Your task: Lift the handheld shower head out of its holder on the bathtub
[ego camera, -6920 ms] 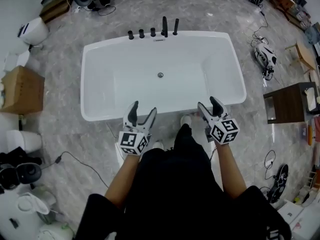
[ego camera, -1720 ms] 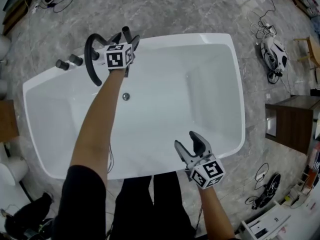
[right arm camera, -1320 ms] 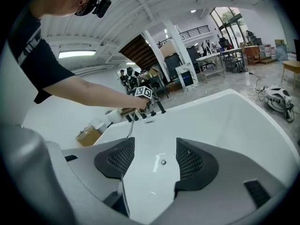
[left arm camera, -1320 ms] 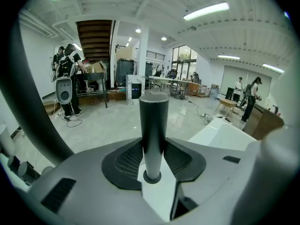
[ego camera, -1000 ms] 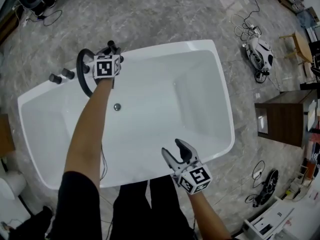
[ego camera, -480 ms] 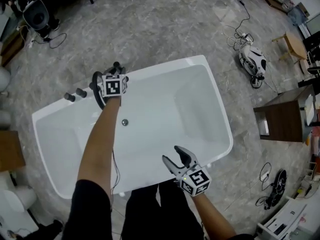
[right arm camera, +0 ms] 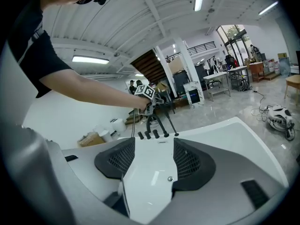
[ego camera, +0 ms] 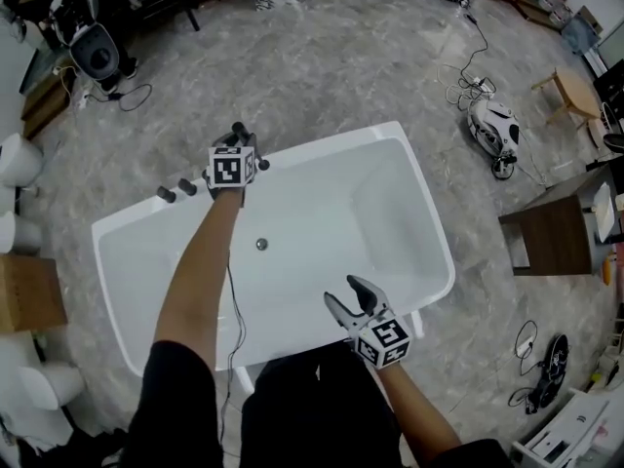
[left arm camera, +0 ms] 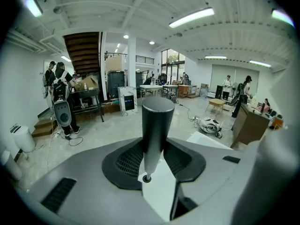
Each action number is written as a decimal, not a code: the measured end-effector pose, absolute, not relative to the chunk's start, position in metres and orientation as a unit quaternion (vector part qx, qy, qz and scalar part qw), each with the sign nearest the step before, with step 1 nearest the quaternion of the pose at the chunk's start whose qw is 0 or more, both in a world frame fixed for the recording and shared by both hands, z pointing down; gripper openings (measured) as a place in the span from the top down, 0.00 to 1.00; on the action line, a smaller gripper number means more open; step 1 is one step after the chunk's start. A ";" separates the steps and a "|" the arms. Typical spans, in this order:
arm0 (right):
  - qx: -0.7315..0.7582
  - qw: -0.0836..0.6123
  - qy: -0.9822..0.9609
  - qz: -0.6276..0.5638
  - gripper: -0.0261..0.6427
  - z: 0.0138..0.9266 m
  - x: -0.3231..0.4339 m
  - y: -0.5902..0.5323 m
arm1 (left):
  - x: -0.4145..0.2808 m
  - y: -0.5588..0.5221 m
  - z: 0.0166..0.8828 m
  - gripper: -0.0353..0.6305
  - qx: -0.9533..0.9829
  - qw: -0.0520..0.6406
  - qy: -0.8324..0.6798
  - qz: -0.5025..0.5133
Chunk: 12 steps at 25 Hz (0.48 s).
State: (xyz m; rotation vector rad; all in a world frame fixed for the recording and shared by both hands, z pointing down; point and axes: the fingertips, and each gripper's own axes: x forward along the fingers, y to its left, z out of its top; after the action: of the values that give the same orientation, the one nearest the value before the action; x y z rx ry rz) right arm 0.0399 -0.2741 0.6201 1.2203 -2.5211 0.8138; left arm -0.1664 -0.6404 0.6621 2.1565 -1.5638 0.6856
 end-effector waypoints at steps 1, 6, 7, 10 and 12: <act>0.412 0.113 -0.861 0.277 0.60 0.615 0.037 -0.270 | -0.167 -0.635 0.654 0.75 0.770 0.192 -0.557 0.247; 0.396 0.109 -0.868 0.277 0.60 0.600 0.027 -0.246 | -0.170 -0.619 0.609 0.75 0.770 0.195 -0.562 0.230; 0.394 0.109 -0.869 0.280 0.60 0.601 0.025 -0.240 | -0.170 -0.616 0.601 0.75 0.773 0.191 -0.561 0.227; 0.391 0.112 -0.869 0.282 0.60 0.601 0.019 -0.226 | -0.172 -0.609 0.573 0.75 0.777 0.179 -0.562 0.221; 0.394 0.118 -0.870 0.271 0.60 0.595 0.015 -0.223 | -0.176 -0.605 0.552 0.75 0.779 0.172 -0.563 0.215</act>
State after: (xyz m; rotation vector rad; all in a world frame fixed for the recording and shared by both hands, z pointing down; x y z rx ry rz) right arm 0.0154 -0.2228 0.5949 1.1533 -2.5460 0.7941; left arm -0.1761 -0.6051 0.5518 2.2119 -1.5974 0.6110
